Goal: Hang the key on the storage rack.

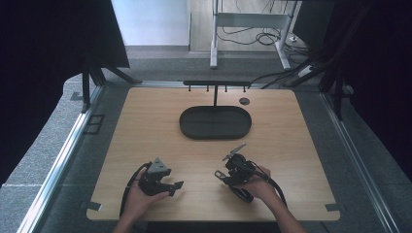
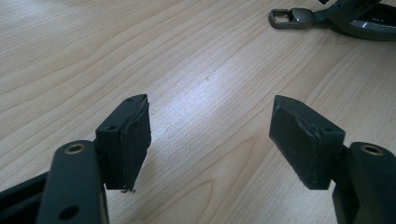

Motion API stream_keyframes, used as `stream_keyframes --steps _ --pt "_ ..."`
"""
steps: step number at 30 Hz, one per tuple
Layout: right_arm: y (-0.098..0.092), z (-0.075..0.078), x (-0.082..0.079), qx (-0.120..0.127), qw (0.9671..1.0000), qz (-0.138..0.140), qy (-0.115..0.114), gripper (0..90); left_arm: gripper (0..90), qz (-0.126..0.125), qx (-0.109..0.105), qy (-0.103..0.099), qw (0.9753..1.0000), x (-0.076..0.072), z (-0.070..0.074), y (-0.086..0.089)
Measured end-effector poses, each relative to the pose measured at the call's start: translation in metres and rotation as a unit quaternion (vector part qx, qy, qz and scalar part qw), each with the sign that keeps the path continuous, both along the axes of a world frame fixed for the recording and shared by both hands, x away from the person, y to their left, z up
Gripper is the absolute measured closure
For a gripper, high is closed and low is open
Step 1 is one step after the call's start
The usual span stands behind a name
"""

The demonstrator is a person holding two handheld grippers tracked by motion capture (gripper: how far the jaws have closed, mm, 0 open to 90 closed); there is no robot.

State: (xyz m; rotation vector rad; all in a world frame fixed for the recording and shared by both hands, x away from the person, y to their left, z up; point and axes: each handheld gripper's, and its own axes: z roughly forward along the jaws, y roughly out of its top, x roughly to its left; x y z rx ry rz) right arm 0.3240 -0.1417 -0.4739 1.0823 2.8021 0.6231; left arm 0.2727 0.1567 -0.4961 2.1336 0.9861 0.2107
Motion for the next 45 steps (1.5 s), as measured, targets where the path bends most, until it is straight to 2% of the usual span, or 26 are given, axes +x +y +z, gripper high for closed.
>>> stream_keyframes --steps 11,19,30,45 --pt "0.004 -0.006 0.002 -0.022 0.9997 0.002 0.014 62.6 30.0 -0.002 0.001 0.001 1.0000 0.000 0.000 -0.001" --pt "0.007 -0.008 0.003 -0.036 0.9992 0.006 0.016 64.8 30.0 -0.002 0.001 0.002 1.0000 0.000 -0.001 -0.001" --pt "0.014 -0.006 0.003 -0.071 0.9973 0.011 0.016 68.5 30.0 -0.004 0.002 0.003 1.0000 0.000 -0.001 -0.003" --pt "0.020 -0.005 0.002 -0.078 0.9967 0.012 0.020 78.5 30.0 -0.004 0.000 0.004 1.0000 0.000 -0.002 -0.003"
